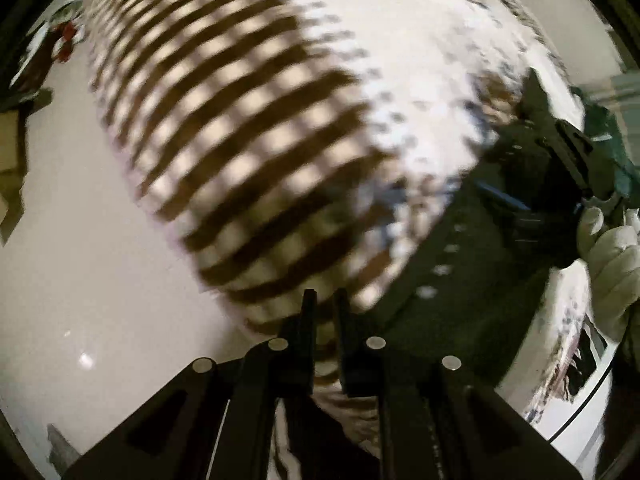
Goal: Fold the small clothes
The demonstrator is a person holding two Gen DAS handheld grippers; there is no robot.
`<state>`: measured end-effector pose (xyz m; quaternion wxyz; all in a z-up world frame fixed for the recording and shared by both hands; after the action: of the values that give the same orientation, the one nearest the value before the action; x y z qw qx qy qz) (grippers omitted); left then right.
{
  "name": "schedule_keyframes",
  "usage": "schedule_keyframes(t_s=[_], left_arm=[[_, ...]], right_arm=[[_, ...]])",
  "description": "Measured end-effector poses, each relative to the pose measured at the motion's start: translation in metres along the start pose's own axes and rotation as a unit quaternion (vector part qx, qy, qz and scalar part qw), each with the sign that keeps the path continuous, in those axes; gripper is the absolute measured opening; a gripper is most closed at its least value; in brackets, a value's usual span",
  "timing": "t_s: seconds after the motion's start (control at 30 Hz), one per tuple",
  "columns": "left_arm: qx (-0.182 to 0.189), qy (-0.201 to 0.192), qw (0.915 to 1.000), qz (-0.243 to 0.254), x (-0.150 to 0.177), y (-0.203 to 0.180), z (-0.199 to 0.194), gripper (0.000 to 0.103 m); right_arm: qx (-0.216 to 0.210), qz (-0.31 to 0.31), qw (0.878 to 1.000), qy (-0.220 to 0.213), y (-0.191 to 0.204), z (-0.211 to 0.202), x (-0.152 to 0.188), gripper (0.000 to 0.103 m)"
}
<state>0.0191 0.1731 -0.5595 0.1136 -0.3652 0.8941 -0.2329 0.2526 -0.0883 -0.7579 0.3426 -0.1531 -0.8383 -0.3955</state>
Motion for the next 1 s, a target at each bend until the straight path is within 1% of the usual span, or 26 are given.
schedule_keyframes(t_s=[0.03,0.07,0.1,0.13,0.2,0.23,0.3,0.33,0.37,0.4,0.43,0.47,0.53,0.57,0.6,0.63,0.67,0.7,0.73,0.77,0.8,0.83,0.87,0.93,1.0], left_arm=[[0.003,0.001,0.9999,0.014,-0.002,-0.01,0.003,0.007],[0.009,0.002,0.9997,0.022,-0.004,-0.016,0.006,0.007],[0.017,0.006,0.9994,0.029,-0.005,-0.022,0.009,0.008],[0.022,0.01,0.9991,0.034,-0.006,-0.026,0.011,0.008],[0.044,0.021,0.9975,0.052,-0.005,-0.037,0.015,0.008],[0.044,0.025,0.9966,0.064,-0.004,-0.042,0.017,0.008],[0.047,0.033,0.995,0.082,-0.006,-0.053,0.025,0.008],[0.047,0.04,0.9939,0.091,-0.007,-0.06,0.031,0.014],[0.039,0.049,0.9928,0.102,-0.008,-0.062,0.037,0.019],[0.033,0.056,0.9915,0.113,-0.009,-0.065,0.043,0.024],[0.033,0.064,0.9895,0.125,-0.009,-0.068,0.05,0.024],[0.02,0.073,0.9865,0.145,-0.008,-0.072,0.059,0.024],[0.008,0.082,0.9802,0.18,-0.006,-0.077,0.071,0.023],[0.001,0.077,0.9767,0.2,-0.005,-0.079,0.074,0.023],[0.002,0.075,0.9736,0.216,-0.005,-0.081,0.074,0.017],[0.0,0.075,0.9717,0.224,-0.006,-0.081,0.072,0.004],[0.006,0.074,0.9714,0.226,-0.007,-0.081,0.069,0.004],[0.014,0.071,0.9718,0.224,-0.009,-0.08,0.064,0.004],[0.025,0.066,0.9724,0.223,-0.012,-0.079,0.054,0.003],[0.031,0.065,0.9727,0.221,-0.015,-0.078,0.048,0.003],[0.042,0.066,0.9731,0.217,-0.017,-0.076,0.038,0.003],[0.054,0.067,0.973,0.214,-0.02,-0.077,0.026,0.003],[0.055,0.069,0.9716,0.22,-0.02,-0.079,0.019,0.003],[0.061,0.07,0.9689,0.229,-0.025,-0.081,0.005,0.003],[0.065,0.073,0.9708,0.219,-0.03,-0.074,0.003,0.003]], right_arm=[[-0.011,-0.01,1.0,-0.007,-0.002,-0.008,0.004,0.052],[-0.01,-0.03,0.999,-0.029,-0.006,-0.022,0.01,0.051],[0.006,-0.052,0.997,-0.056,-0.011,-0.042,0.017,0.051],[0.031,-0.071,0.993,-0.086,-0.021,-0.066,0.028,0.051],[0.07,-0.086,0.986,-0.126,-0.042,-0.1,0.047,0.052],[0.092,-0.091,0.981,-0.146,-0.056,-0.116,0.06,0.052],[0.125,-0.097,0.973,-0.169,-0.081,-0.137,0.079,0.052],[0.139,-0.098,0.969,-0.177,-0.094,-0.146,0.087,0.052],[0.155,-0.098,0.965,-0.186,-0.11,-0.153,0.094,0.052],[0.167,-0.094,0.963,-0.191,-0.123,-0.153,0.102,0.052],[0.178,-0.083,0.961,-0.194,-0.138,-0.153,0.109,0.052],[0.182,-0.068,0.962,-0.193,-0.156,-0.161,0.109,0.052],[0.18,-0.043,0.965,-0.183,-0.18,-0.143,0.118,0.052],[0.177,-0.031,0.967,-0.179,-0.192,-0.128,0.12,0.052],[0.171,-0.023,0.969,-0.175,-0.201,-0.118,0.124,0.052],[0.171,-0.018,0.97,-0.175,-0.21,-0.107,0.127,0.052],[0.175,-0.018,0.968,-0.18,-0.214,-0.096,0.131,0.052],[0.179,-0.02,0.965,-0.189,-0.216,-0.091,0.134,0.049],[0.188,-0.02,0.96,-0.208,-0.216,-0.088,0.14,0.028],[0.191,-0.008,0.958,-0.214,-0.219,-0.086,0.145,0.015],[0.186,0.015,0.959,-0.212,-0.225,-0.085,0.148,0.007],[0.179,0.039,0.96,-0.214,-0.231,-0.085,0.151,0.007],[0.174,0.05,0.959,-0.218,-0.234,-0.088,0.154,0.007],[0.187,0.051,0.955,-0.224,-0.231,-0.089,0.155,0.007],[0.196,0.044,0.954,-0.222,-0.221,-0.079,0.152,0.007]])
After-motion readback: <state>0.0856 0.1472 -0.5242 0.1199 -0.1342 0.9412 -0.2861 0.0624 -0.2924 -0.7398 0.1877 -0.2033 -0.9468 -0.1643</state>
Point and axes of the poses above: each gripper's, at about its wrist camera, not at the fingertips, and z roughly the way its jaws point, y to its left, x to its underside, the point moved 1 cm from there along z, roughly the way its jaws point, and after that the axes turned 10 degrees about x, right-handed, at the moved point
